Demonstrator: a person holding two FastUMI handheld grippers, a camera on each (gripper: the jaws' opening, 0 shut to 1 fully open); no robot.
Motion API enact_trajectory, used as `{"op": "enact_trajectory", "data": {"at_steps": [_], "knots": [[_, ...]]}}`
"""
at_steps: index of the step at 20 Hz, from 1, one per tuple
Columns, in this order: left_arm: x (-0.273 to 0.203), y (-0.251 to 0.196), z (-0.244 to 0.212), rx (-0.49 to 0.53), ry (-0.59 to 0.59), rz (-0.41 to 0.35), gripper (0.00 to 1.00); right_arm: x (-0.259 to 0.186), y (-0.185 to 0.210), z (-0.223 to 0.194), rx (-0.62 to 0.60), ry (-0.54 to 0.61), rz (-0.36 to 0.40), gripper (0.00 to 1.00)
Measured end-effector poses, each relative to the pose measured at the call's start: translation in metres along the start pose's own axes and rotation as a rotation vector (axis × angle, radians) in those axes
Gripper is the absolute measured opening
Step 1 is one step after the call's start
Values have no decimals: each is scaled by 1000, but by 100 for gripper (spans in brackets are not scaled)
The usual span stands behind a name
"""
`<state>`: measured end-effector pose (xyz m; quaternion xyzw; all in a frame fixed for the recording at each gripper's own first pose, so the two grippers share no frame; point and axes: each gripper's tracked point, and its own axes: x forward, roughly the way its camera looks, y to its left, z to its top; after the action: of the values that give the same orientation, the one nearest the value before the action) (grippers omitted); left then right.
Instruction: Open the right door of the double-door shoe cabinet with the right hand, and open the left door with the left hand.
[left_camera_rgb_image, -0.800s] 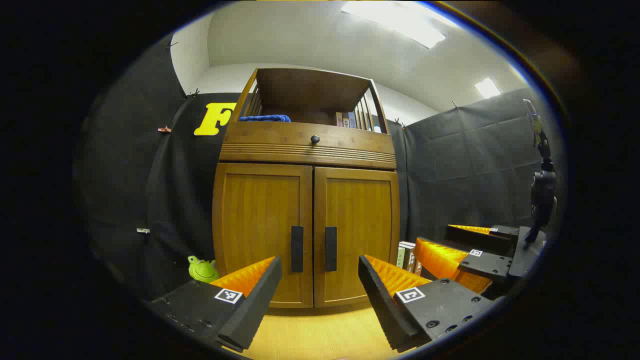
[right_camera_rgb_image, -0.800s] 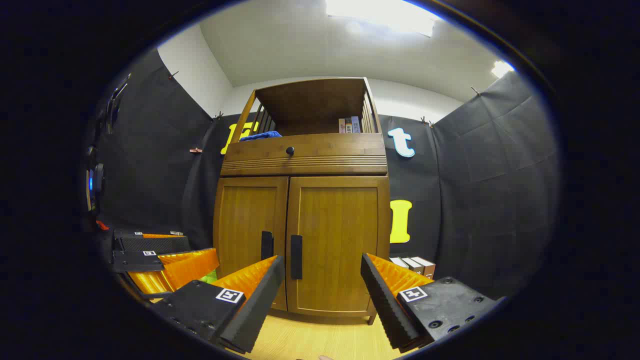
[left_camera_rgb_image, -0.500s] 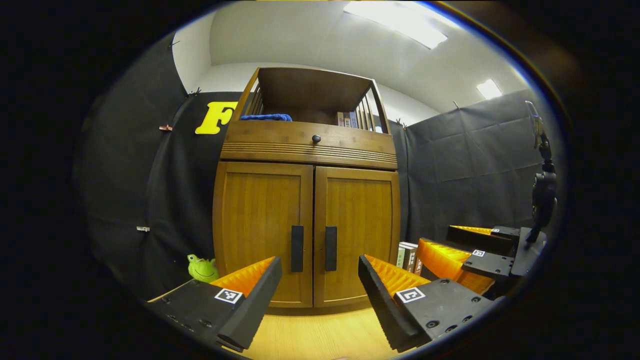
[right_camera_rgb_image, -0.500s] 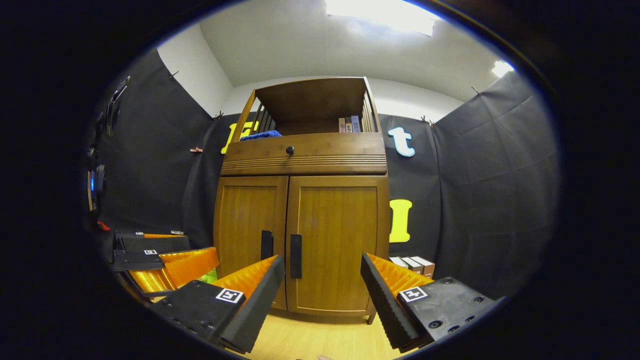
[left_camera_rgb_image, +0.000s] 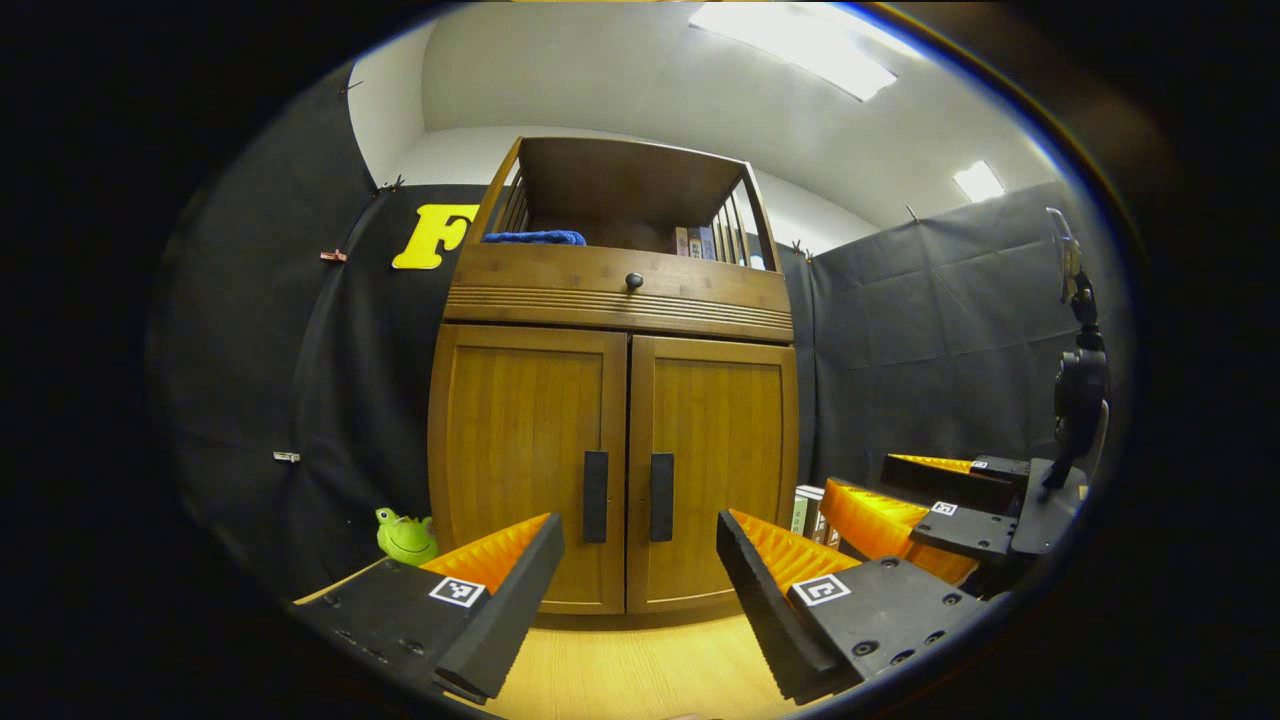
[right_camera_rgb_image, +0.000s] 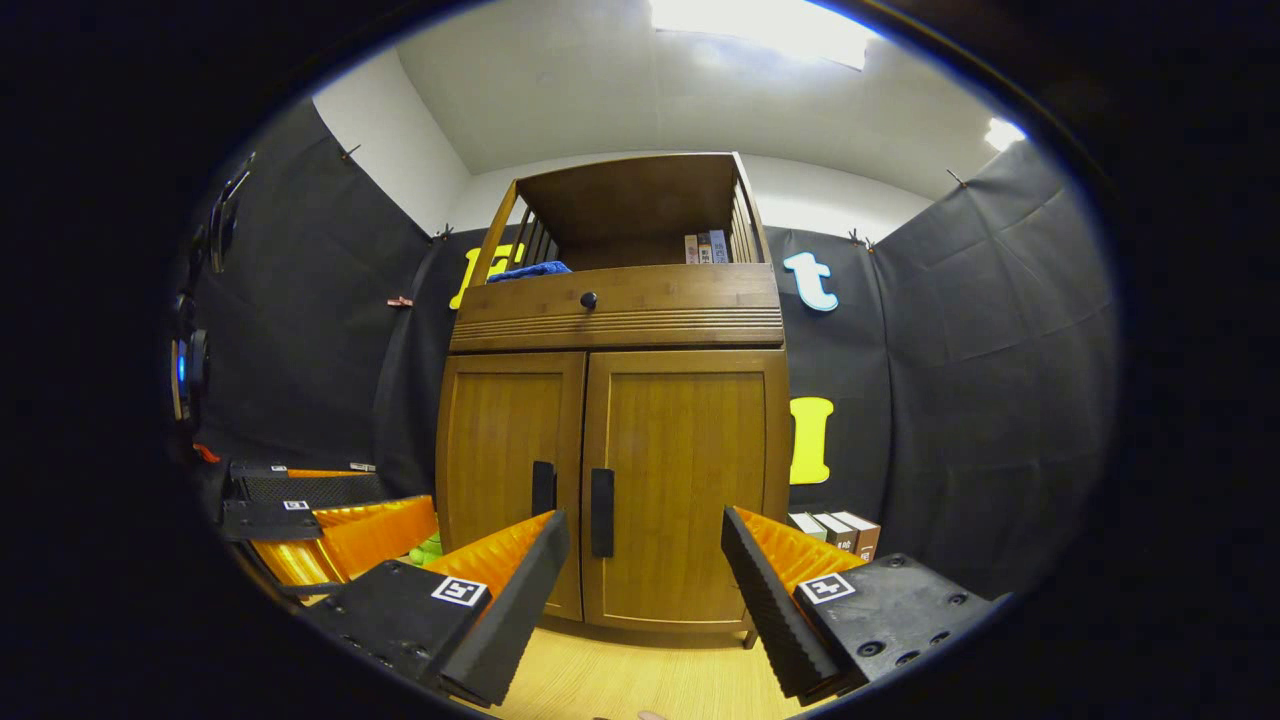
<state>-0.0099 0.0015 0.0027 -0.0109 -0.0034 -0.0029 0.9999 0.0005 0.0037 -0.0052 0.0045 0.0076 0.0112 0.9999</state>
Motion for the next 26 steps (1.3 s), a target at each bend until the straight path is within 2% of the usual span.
{"op": "enact_trajectory", "data": {"at_steps": [9, 15, 21, 26], "knots": [[-17, 7, -2, 12, 7, 17, 94, 3, 6, -2, 8, -11, 6, 96], [-29, 22, -7, 28, 33, 56, 96, 15, 29, -18, 17, 22, 67, 96], [-39, 32, -1, 8, 17, 74, 96, 36, 45, -28, 28, 35, 95, 96], [-51, 40, -7, 21, 35, 82, 94, 63, 52, -29, 18, 9, 82, 97]]}}
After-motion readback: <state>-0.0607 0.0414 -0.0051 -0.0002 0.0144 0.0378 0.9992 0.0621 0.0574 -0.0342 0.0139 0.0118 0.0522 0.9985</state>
